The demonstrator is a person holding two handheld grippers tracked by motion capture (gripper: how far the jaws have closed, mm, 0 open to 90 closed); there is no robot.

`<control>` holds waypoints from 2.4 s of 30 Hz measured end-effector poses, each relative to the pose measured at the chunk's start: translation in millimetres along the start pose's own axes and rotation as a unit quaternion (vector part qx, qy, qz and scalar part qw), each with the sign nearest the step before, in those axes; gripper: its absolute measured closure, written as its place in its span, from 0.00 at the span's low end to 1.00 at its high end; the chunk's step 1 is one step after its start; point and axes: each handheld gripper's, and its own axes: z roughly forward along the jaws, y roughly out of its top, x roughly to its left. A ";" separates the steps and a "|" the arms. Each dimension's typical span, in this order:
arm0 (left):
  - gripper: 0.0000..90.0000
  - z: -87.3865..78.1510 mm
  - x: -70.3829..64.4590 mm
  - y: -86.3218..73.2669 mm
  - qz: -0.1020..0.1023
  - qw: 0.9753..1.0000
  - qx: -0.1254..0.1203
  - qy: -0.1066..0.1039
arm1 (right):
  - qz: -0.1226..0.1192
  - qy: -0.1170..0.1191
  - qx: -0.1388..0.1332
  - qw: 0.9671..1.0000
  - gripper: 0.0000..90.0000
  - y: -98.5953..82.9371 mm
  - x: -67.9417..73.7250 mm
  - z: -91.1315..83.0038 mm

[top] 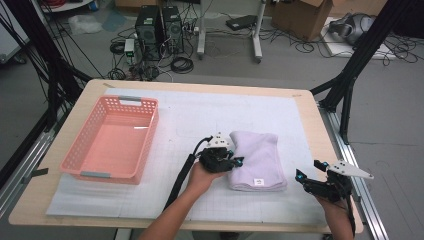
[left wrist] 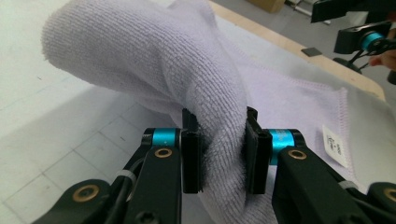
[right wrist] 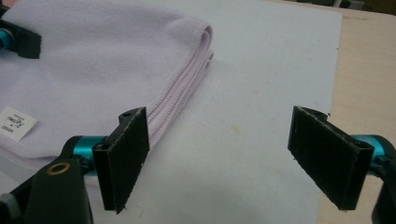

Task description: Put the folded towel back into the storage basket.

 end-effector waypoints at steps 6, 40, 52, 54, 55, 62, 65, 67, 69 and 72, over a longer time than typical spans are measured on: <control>0.81 -15.5 1.3 1.5 0.005 1.000 -0.018 -0.004 | -0.001 0.000 0.002 1.000 0.22 -0.5 1.0 1.0; 0.82 -110.8 16.5 20.6 0.047 0.988 -0.144 0.000 | -0.006 0.009 0.000 1.000 0.22 3.6 7.5 5.1; 0.82 -145.6 25.6 27.4 0.053 0.986 -0.157 0.018 | -0.006 0.008 -0.001 1.000 0.22 4.2 6.7 4.5; 0.82 -150.1 27.3 28.2 0.054 0.986 -0.156 0.019 | -0.005 0.008 -0.002 1.000 0.22 4.4 6.9 4.6; 0.82 -152.7 27.8 28.7 0.054 0.986 -0.158 0.021 | -0.006 0.008 -0.002 1.000 0.22 4.5 6.9 4.6; 0.82 -170.3 32.8 32.5 0.052 0.983 -0.171 0.029 | -0.006 0.008 -0.001 1.000 0.22 4.6 6.6 4.7; 0.82 -178.9 35.4 34.1 0.051 0.983 -0.175 0.036 | -0.005 0.008 -0.002 1.000 0.22 5.0 6.8 4.9; 0.82 -185.4 37.4 35.0 0.051 0.982 -0.177 0.040 | -0.005 0.008 -0.004 1.000 0.22 5.3 7.0 5.0; 0.82 -192.5 39.4 35.8 0.048 0.981 -0.182 0.044 | -0.004 0.009 -0.004 1.000 0.22 5.5 7.3 4.8; 0.82 -204.0 42.9 37.1 0.045 0.980 -0.189 0.049 | -0.004 0.009 -0.004 1.000 0.22 5.5 7.4 5.0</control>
